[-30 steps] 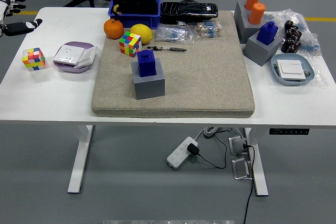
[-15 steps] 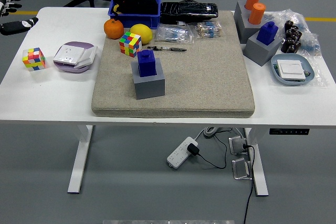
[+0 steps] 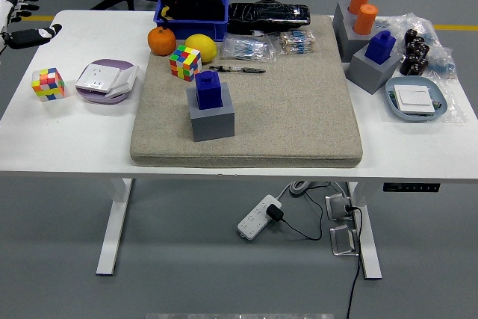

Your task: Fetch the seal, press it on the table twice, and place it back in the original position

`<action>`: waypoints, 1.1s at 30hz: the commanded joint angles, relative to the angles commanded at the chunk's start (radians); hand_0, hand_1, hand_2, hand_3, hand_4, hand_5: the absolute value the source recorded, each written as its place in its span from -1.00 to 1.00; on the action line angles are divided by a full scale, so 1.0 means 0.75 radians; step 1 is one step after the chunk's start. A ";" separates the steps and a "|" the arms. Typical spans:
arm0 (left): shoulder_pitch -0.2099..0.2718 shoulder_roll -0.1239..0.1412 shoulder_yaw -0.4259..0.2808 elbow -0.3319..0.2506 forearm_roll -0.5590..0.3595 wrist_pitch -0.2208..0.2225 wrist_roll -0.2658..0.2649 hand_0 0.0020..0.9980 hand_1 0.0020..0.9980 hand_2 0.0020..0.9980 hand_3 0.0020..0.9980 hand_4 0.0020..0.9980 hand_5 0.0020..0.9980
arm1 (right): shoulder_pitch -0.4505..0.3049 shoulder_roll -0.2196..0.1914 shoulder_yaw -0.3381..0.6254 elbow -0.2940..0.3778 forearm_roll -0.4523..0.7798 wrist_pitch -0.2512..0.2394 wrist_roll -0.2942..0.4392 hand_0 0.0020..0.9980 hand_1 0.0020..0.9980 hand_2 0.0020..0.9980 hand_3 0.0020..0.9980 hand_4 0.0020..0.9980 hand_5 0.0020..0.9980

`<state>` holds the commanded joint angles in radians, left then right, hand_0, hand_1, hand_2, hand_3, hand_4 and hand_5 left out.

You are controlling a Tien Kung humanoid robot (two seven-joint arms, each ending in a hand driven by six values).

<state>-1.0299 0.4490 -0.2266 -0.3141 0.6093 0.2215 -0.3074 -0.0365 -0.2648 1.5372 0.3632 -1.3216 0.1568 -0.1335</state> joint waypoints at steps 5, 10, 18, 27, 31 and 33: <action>-0.003 0.008 0.007 0.004 -0.004 0.000 0.000 0.70 0.67 0.62 0.69 0.59 -0.50 | 0.004 -0.008 -0.009 -0.001 0.001 -0.002 0.000 0.67 0.48 0.39 0.44 0.51 0.04; -0.009 0.016 0.001 0.000 0.000 0.003 -0.005 0.70 0.67 0.62 0.69 0.59 -0.50 | 0.008 -0.015 -0.022 -0.001 0.004 -0.003 0.001 0.67 0.48 0.40 0.44 0.51 0.04; -0.012 0.015 0.002 0.004 -0.014 0.008 -0.016 0.70 0.66 0.62 0.71 0.59 -0.50 | 0.007 -0.022 -0.030 -0.002 0.004 -0.001 0.000 0.68 0.48 0.41 0.44 0.51 0.04; -0.010 0.017 0.001 0.005 -0.014 0.012 -0.025 0.69 0.66 0.62 0.72 0.59 -0.51 | 0.002 -0.023 -0.028 0.000 0.005 0.000 -0.001 0.67 0.47 0.38 0.44 0.51 0.04; -0.011 0.014 -0.001 0.003 -0.011 0.011 -0.024 0.69 0.66 0.62 0.72 0.59 -0.51 | -0.003 -0.020 -0.023 -0.001 0.003 0.000 -0.001 0.67 0.47 0.38 0.44 0.51 0.04; -0.011 0.013 0.002 0.003 -0.011 0.010 -0.024 0.69 0.65 0.61 0.72 0.59 -0.51 | -0.004 -0.019 -0.020 -0.001 0.003 -0.002 0.000 0.68 0.48 0.40 0.44 0.51 0.04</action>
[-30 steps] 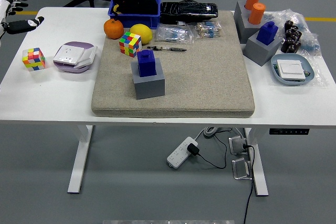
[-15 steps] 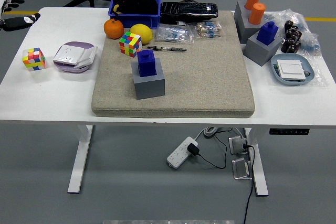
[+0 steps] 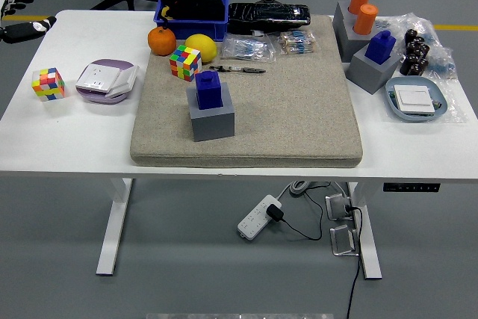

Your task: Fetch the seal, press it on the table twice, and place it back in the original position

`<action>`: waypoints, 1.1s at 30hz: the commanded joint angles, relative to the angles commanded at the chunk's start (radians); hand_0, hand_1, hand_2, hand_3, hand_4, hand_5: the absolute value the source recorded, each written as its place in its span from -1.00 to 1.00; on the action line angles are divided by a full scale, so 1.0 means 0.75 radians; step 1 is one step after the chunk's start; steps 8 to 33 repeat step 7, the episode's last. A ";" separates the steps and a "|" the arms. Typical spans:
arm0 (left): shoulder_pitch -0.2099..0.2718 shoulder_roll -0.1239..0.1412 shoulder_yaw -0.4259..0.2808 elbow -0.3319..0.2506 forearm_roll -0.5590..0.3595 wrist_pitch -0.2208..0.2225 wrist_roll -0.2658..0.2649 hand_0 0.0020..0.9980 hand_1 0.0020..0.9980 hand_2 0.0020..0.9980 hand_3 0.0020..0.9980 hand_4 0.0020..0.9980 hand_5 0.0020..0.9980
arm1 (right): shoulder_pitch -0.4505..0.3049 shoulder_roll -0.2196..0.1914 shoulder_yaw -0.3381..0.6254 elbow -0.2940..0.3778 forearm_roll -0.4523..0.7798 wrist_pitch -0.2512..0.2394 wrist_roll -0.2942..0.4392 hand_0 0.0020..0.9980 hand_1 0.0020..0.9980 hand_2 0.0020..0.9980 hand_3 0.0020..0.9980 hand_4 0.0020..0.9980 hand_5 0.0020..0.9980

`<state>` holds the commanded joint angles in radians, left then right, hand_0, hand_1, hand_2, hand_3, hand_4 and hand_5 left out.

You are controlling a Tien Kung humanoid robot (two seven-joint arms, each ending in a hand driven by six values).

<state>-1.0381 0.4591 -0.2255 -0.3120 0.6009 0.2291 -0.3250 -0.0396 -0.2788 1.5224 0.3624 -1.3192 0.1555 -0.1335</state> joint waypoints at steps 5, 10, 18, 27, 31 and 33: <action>0.001 0.000 -0.001 0.001 0.002 -0.002 0.002 0.69 0.65 0.61 0.72 0.59 -0.51 | 0.003 -0.001 -0.009 0.002 0.005 0.000 0.001 0.68 0.48 0.40 0.44 0.51 0.04; -0.001 0.000 -0.003 0.000 0.003 0.000 0.000 0.69 0.65 0.61 0.72 0.59 -0.51 | 0.005 -0.002 -0.010 0.002 0.006 0.000 0.001 0.68 0.48 0.40 0.44 0.51 0.04; -0.001 0.000 -0.003 0.000 0.003 0.000 0.000 0.69 0.65 0.61 0.72 0.59 -0.51 | 0.005 -0.002 -0.010 0.002 0.006 0.000 0.001 0.68 0.48 0.40 0.44 0.51 0.04; -0.001 0.000 -0.003 0.000 0.003 0.000 0.000 0.69 0.65 0.61 0.72 0.59 -0.51 | 0.005 -0.002 -0.010 0.002 0.006 0.000 0.001 0.68 0.48 0.40 0.44 0.51 0.04; -0.001 0.000 -0.003 0.000 0.003 0.000 0.000 0.69 0.65 0.61 0.72 0.59 -0.51 | 0.005 -0.002 -0.010 0.002 0.006 0.000 0.001 0.68 0.48 0.40 0.44 0.51 0.04; -0.001 0.000 -0.003 0.000 0.003 0.000 0.000 0.69 0.65 0.61 0.72 0.59 -0.51 | 0.005 -0.002 -0.010 0.002 0.006 0.000 0.001 0.68 0.48 0.40 0.44 0.51 0.04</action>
